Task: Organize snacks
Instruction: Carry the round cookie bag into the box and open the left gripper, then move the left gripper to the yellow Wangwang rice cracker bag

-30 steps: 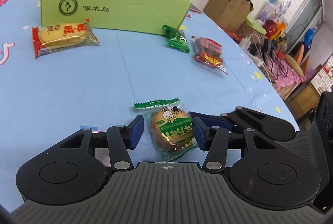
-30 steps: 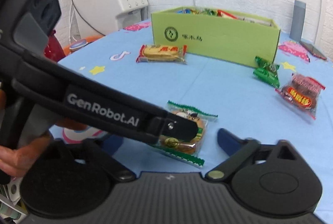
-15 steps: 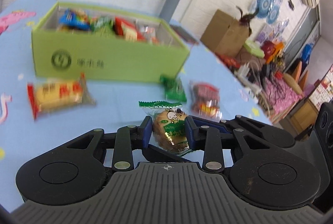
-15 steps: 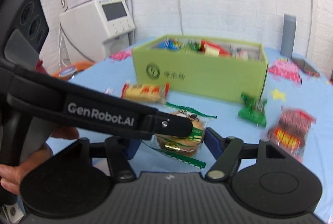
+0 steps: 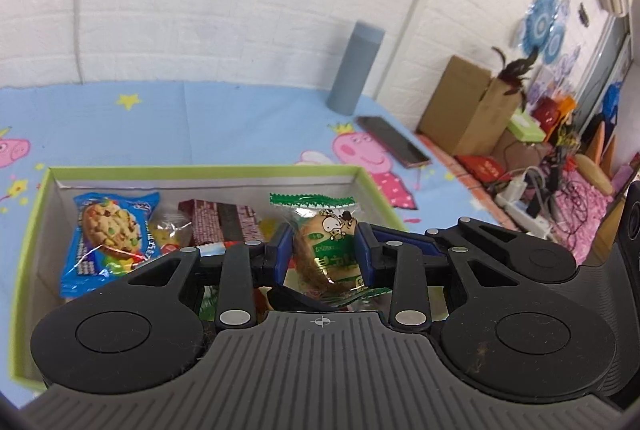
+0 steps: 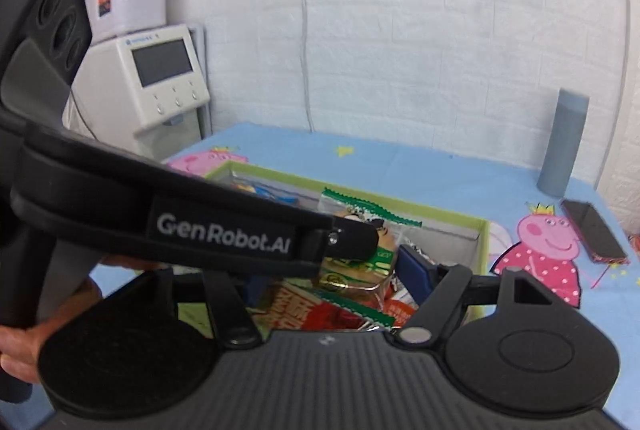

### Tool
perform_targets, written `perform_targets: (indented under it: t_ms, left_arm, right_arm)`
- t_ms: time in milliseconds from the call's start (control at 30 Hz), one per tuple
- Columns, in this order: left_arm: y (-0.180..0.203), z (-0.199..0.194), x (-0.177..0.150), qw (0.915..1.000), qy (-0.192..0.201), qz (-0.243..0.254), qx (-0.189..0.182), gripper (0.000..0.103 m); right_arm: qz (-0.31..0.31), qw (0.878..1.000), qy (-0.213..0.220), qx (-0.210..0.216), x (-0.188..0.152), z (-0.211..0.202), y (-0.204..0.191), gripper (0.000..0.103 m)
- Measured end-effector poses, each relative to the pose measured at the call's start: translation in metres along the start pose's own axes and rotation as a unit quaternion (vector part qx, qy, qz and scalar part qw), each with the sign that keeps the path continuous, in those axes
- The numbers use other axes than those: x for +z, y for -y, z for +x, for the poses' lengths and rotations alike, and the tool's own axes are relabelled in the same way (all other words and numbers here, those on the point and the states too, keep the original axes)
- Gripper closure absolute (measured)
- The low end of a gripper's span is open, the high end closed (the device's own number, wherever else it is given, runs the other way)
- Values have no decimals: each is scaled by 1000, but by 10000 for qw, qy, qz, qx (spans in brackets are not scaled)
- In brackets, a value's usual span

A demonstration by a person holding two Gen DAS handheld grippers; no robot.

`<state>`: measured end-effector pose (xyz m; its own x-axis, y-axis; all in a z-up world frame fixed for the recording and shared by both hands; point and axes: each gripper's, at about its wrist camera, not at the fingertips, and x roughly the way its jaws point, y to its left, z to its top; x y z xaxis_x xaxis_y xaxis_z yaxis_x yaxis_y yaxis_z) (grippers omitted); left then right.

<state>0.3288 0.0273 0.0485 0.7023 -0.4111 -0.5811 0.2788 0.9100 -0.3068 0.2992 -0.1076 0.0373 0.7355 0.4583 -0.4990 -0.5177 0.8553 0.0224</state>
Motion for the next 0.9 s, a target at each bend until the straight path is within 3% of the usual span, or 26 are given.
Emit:
perform_targets:
  t_ms: [167,300,433,500,633,767,900]
  left_arm:
    - [-14,20,-5,10000,10,-25,-58,88]
    - [-17,13,-7,9995,73,-178,-240,74]
    - [-8,-28,-11,9990,387,-60,-236,66]
    - [-7,-58,-18,9979,616,6,-212,56]
    - [-16,-111,-46,9969,783,90,-5,51]
    - [-44,-135,-82,9978,566,-70,344,50]
    - [-78,-122,-105,9977,104,-254,622,54]
  right_arm:
    - [219,9992,-233,251,-7,29,15,21]
    - [66,9993,-217,282,-10,29,5,12]
    - [-38,9999,59,137,-7,3,-4,10]
    - [12,9995,314,12,-7,-22,-7,10]
    - [108,9980,603,125,-23,-69,-19,10]
    - [210,9972,296,658,-51,-82,-45,10]
    - [96,9937,-228,1093,-75,-67,-79,10]
